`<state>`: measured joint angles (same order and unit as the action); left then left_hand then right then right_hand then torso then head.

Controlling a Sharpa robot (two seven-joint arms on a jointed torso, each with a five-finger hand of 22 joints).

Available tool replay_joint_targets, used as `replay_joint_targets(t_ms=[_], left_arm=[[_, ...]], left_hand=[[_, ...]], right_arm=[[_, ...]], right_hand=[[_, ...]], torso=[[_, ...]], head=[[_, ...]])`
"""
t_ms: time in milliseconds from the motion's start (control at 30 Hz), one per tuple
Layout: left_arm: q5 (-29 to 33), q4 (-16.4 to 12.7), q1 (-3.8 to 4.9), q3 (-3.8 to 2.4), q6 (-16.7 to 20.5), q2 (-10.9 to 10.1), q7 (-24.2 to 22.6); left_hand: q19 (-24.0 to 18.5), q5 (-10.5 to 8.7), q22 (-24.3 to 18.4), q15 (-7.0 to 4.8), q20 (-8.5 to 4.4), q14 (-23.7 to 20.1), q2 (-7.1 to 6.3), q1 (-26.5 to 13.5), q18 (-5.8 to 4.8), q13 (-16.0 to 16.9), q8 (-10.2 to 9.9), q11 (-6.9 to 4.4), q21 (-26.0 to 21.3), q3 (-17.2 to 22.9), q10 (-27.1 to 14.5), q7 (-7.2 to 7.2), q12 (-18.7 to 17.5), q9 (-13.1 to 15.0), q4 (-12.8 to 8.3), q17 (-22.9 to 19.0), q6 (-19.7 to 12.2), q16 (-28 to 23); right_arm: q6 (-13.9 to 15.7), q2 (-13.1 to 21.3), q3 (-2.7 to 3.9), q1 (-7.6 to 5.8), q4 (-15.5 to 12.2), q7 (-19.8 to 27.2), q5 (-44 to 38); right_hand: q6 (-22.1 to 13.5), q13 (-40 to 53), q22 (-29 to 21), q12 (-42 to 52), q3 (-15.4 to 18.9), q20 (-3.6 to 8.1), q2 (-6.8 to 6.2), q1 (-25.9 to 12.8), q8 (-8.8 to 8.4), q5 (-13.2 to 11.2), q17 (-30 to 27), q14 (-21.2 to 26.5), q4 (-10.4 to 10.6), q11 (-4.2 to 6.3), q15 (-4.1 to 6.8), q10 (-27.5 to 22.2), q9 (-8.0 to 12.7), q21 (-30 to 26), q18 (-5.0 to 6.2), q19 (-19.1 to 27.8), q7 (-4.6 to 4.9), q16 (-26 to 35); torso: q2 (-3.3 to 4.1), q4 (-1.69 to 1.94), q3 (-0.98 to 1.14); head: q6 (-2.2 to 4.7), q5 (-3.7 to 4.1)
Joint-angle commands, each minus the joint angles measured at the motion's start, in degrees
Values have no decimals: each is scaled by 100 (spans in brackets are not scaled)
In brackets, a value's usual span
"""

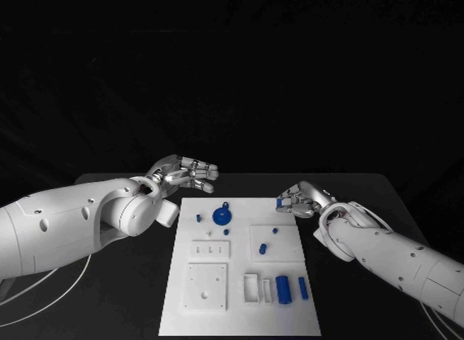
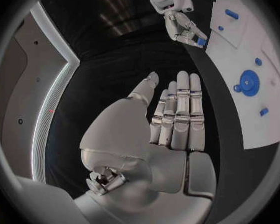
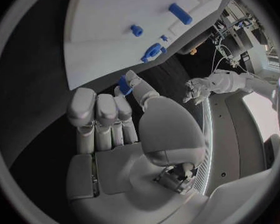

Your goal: Assemble the parts on the task board

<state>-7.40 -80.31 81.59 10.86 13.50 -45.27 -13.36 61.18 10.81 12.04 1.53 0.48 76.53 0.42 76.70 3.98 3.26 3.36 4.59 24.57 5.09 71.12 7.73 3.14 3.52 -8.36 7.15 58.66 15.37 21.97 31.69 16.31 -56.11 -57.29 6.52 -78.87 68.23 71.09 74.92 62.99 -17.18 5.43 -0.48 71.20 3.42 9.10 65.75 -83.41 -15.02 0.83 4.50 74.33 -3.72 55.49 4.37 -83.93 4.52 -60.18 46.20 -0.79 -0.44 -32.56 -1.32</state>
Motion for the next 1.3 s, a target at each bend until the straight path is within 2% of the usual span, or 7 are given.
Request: replay_joint_targets(t_ms=[33,333,467,567,767,1033,1300], left_arm=[[-399,110,5,0,-72,112,620],[-335,615,6,164,-692,595,1571],[-350,826,6,237,-905,805,1905],[-424,943,5,264,-899,925,2008],[-709,1086,3,282,-841,1087,2090],[-884,1167,-1,286,-796,1230,2182],[-1250,1204,-11,287,-834,1313,2311]], left_hand=[[152,-59,132,-112,-84,220,-8,-81,-101,13,38,-97,220,-45,245,-67,26,14,83,176,124,335],[227,-292,1027,-492,-516,68,23,-325,-283,76,34,-493,1470,-496,1476,-350,95,79,669,1570,723,2644],[109,-308,1621,-610,-637,-44,-36,-683,-262,524,77,-576,2235,-784,1499,-333,986,160,1061,2072,643,3715],[-101,-554,2053,-643,-651,-161,-797,-1374,-198,928,381,-625,2737,-243,1380,-445,1531,421,2002,2281,618,4395],[-310,350,2397,-675,-677,-325,-707,-1370,-178,1377,1022,-679,3022,-354,1091,-546,2063,1861,1858,2082,352,4892],[-346,357,2549,-671,-667,-420,-747,-1370,-176,1478,916,-681,3010,-309,1005,-570,2169,2972,1950,1717,265,5140],[-346,328,2578,-668,-666,-433,-702,-1336,-175,1466,840,-679,2976,-351,995,-570,2151,3037,1834,1650,300,5160]], right_arm=[[-22,11,0,-15,-239,-448,-360],[-119,17,-23,-48,-976,-1112,-770],[-137,-28,-69,-78,-1221,-1300,-881],[-147,-76,-113,-92,-1354,-1390,-946],[-120,-131,-179,-102,-1554,-1572,-1051],[-168,-179,-224,-105,-1725,-1712,-1110],[-213,-213,-253,-119,-1796,-1787,-1136]], right_hand=[[101,5,686,29,-24,45,9,-17,17,-39,11,5,9,22,39,9,-8,14,-36,-12,-56,-41],[139,6,684,16,-196,51,-135,16,17,-235,14,-2,215,36,44,26,-8,-10,-36,-35,-74,-16],[148,10,684,19,-255,53,-152,22,17,-256,14,-3,242,38,47,30,-9,-16,-36,-36,-75,-11],[152,9,682,13,-296,55,-166,21,18,-281,11,-4,267,42,47,28,-10,-23,-36,-39,-77,-2],[149,6,684,8,-311,55,-173,16,17,-291,11,-7,287,47,47,28,-9,-21,-36,-44,-78,-1],[150,2,685,-1,-382,55,-228,27,16,-317,4,-12,337,52,48,29,-9,-22,-35,-53,-79,8],[149,5,684,2,-391,56,-225,31,18,-305,2,-11,341,52,47,30,-10,-27,-34,-53,-78,11]], torso=[[-102,-83,-6],[-250,-117,-23],[-305,-140,-27],[-331,-150,-25],[-347,-154,-19],[-343,-156,-24],[-347,-154,-23]], head=[[-16,-47],[-61,-157],[-86,-178],[-99,-190],[-146,-201],[-188,-205],[-219,-178]])
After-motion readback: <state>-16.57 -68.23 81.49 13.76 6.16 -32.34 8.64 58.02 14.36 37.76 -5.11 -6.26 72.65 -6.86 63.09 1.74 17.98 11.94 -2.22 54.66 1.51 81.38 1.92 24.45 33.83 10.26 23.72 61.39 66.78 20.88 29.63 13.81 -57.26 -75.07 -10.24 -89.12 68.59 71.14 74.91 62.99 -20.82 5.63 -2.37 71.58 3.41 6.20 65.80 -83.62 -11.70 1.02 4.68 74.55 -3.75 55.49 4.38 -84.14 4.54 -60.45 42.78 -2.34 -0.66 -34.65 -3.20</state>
